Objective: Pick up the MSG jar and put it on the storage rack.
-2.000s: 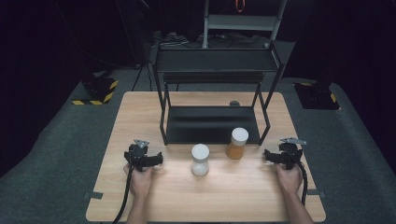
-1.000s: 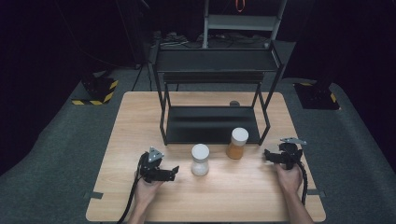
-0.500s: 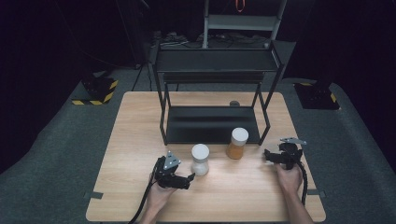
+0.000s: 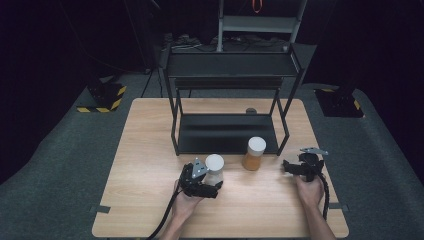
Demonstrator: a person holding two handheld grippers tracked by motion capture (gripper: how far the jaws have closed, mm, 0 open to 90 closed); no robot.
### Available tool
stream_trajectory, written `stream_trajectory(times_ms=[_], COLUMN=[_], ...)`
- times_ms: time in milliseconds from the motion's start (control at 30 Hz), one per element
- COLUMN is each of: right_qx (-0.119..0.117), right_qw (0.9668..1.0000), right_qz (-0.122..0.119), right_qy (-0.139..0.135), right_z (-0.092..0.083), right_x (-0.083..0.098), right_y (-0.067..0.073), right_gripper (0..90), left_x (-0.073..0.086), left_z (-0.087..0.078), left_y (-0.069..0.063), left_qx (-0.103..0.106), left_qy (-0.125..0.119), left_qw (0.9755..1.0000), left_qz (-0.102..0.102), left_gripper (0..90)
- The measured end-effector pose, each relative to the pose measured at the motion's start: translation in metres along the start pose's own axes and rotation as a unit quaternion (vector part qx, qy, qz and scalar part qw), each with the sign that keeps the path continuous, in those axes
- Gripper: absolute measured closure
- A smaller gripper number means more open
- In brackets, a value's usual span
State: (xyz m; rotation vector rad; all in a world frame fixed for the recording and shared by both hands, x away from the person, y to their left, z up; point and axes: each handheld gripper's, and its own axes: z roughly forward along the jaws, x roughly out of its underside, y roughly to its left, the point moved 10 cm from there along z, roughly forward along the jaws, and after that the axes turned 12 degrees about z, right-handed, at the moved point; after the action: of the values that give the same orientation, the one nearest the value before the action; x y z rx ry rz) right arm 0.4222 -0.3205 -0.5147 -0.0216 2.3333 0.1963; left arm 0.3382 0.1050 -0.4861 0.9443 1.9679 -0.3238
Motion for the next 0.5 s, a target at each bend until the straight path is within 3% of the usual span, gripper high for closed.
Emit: stream_trajectory(times_ms=[500], right_qx=[0.000], right_qw=[1.0000], right_qz=[0.000], right_qy=[0.000], right_z=[0.000], right_x=[0.000], right_y=[0.000], right_gripper=[2.5], left_x=[-0.009], left_z=[0.012], left_y=[-0.007], left_qx=[-0.023], left_qy=[-0.014], left_qw=[0.9996], left_qz=[-0.001], left_gripper=[23.5])
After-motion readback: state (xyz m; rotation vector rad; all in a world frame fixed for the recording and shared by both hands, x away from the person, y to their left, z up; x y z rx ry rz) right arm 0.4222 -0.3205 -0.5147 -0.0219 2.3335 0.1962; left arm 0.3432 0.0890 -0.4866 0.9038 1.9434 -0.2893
